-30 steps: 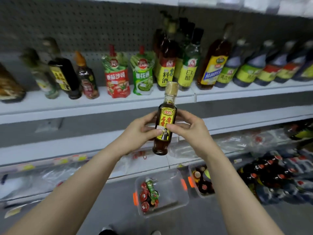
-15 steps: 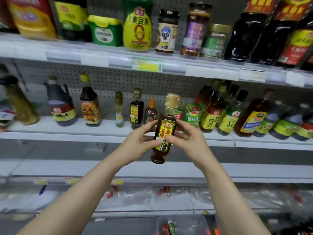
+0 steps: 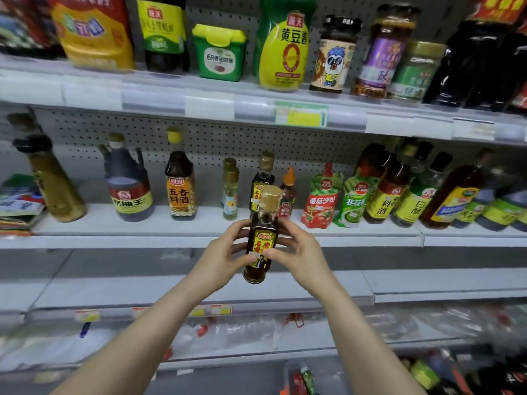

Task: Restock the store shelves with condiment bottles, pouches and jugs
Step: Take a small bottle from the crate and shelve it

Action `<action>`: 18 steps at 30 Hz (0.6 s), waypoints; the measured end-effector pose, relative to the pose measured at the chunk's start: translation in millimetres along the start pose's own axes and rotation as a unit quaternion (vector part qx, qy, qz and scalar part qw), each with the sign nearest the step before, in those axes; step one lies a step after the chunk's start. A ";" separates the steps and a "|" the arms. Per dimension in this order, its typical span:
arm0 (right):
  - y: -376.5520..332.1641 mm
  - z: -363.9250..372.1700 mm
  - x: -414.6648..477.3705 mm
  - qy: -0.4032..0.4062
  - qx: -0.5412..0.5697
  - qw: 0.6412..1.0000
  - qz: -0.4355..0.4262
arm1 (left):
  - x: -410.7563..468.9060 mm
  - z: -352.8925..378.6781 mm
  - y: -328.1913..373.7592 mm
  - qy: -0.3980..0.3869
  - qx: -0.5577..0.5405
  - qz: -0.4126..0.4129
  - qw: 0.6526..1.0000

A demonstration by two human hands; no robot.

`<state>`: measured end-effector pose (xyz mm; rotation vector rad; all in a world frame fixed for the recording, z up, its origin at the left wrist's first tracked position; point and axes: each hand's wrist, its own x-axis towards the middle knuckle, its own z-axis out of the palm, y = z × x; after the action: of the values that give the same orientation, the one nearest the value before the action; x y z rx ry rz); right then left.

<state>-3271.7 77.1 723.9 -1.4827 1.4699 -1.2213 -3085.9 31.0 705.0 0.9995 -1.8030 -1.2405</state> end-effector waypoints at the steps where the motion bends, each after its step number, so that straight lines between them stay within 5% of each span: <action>1: 0.0 0.3 3.2 0.000 -0.007 1.000 0.001 | 3.5 0.1 -2.0 0.004 -0.001 0.002 1.000; 18: -8.0 -35.1 114.6 -0.107 -0.066 0.992 0.002 | 84.6 -3.0 -5.4 0.065 0.005 -0.011 0.998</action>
<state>-3312.9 -30.4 758.1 -1.6419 1.4293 -0.9455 -3119.5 -46.5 711.7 1.0836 -1.7031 -1.1535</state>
